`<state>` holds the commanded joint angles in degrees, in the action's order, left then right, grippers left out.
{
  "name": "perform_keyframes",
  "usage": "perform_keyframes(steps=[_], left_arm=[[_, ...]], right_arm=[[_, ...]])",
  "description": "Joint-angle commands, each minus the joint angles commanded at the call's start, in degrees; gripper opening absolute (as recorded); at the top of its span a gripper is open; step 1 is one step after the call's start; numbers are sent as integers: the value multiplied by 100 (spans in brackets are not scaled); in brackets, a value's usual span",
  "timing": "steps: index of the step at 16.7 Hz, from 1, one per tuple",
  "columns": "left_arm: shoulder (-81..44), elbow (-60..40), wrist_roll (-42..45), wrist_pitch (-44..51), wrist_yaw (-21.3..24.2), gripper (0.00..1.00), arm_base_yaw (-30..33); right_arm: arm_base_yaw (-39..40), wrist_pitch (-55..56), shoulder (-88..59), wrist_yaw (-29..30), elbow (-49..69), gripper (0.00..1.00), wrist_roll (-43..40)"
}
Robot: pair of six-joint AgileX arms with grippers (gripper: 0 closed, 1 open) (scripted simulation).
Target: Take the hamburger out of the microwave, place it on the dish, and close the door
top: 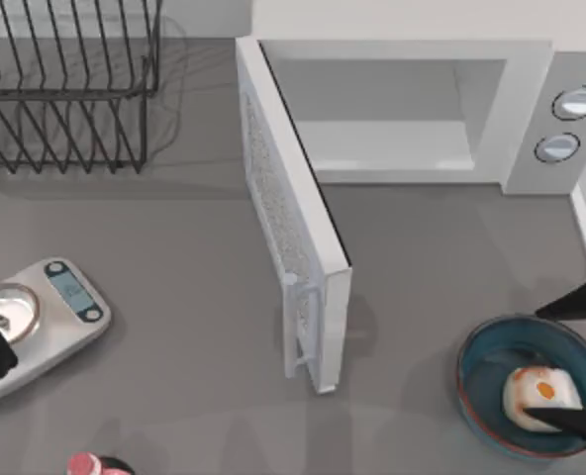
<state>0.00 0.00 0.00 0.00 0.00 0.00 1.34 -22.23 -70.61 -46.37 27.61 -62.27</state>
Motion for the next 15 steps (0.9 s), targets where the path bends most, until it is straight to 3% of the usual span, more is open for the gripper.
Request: perform_keyframes(steps=[9,12,15], left_arm=[[0,0,0,0,0,100,0],[0,0,0,0,0,100,0],[0,0,0,0,0,100,0]], right_arm=[[-133,1697,5568,3327,-2120,100,4711],[-141,2052,6570,4177,-2552,100,5724],[-135,2212,7027,4603,-2748,100,6191]])
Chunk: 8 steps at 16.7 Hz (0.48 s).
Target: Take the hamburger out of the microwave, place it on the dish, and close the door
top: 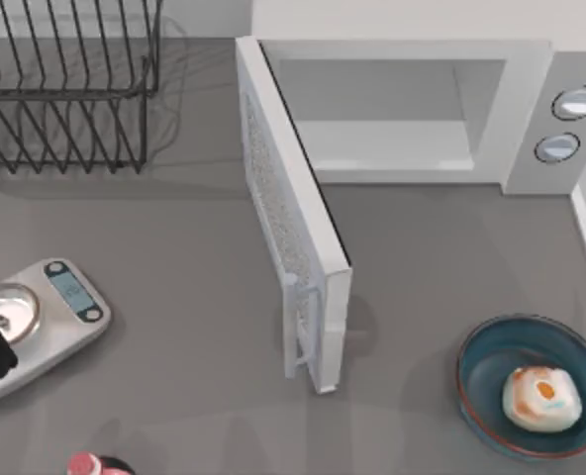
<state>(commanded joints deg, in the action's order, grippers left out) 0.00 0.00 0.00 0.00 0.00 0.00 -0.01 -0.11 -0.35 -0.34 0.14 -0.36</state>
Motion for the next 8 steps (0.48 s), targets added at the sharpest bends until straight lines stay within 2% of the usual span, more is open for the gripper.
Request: perform_keyframes(steps=[5,8], left_arm=[[0,0,0,0,0,100,0],[0,0,0,0,0,77,0]], right_arm=[[1,11,34,34,-14,100,36],[1,11,34,34,-14,100,36]])
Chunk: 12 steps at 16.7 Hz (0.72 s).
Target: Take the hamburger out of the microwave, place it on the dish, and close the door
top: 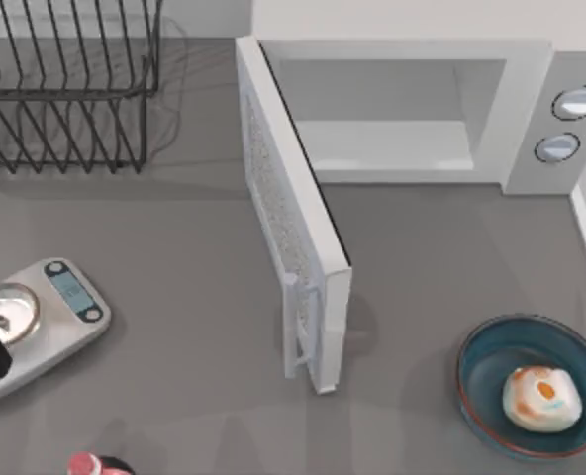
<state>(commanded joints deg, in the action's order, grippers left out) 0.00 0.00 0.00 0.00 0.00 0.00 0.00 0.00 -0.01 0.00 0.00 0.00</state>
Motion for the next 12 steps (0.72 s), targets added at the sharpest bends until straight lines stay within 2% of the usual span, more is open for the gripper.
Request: perform_keyframes(steps=[10,12], left_arm=[[0,0,0,0,0,2,0],[0,0,0,0,0,0,0]], right_arm=[[0,0,0,0,0,100,0],[0,0,0,0,0,100,0]])
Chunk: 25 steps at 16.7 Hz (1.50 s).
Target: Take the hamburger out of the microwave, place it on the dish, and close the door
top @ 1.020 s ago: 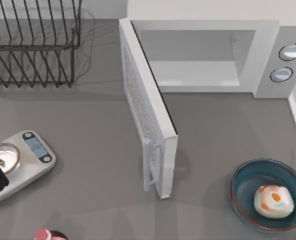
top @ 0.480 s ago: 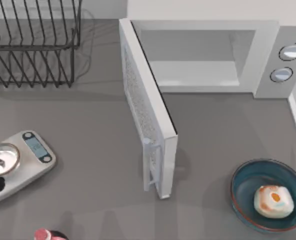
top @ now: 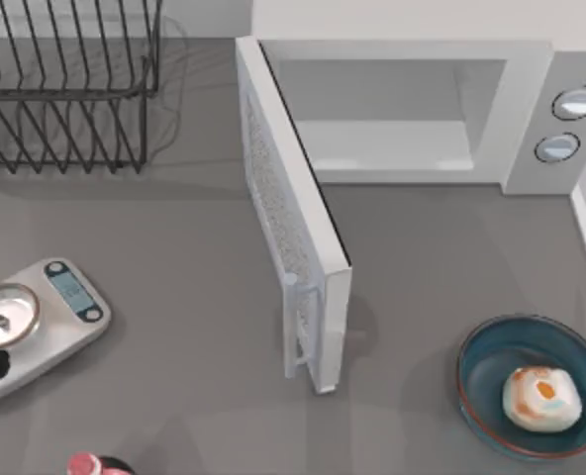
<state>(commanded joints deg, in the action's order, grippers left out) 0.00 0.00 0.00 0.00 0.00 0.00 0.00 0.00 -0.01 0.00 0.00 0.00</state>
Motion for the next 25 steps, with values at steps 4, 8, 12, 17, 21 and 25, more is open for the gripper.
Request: perform_keyframes(steps=[4,8,12,17,21,25], left_arm=[[0,0,0,0,0,0,0],[5,-8,0,13,-19,0,19],[149,-219,-2,369,-686,0,686],[341,-499,-6,841,-1668,0,1668],[357,-523,-6,881,-1739,0,1740],[101,-502,-6,630,-1955,0,1953]], right_arm=[[0,0,0,0,0,100,0],[0,0,0,0,0,100,0],[0,0,0,0,0,100,0],[0,0,0,0,0,100,0],[0,0,0,0,0,100,0],[0,0,0,0,0,100,0]])
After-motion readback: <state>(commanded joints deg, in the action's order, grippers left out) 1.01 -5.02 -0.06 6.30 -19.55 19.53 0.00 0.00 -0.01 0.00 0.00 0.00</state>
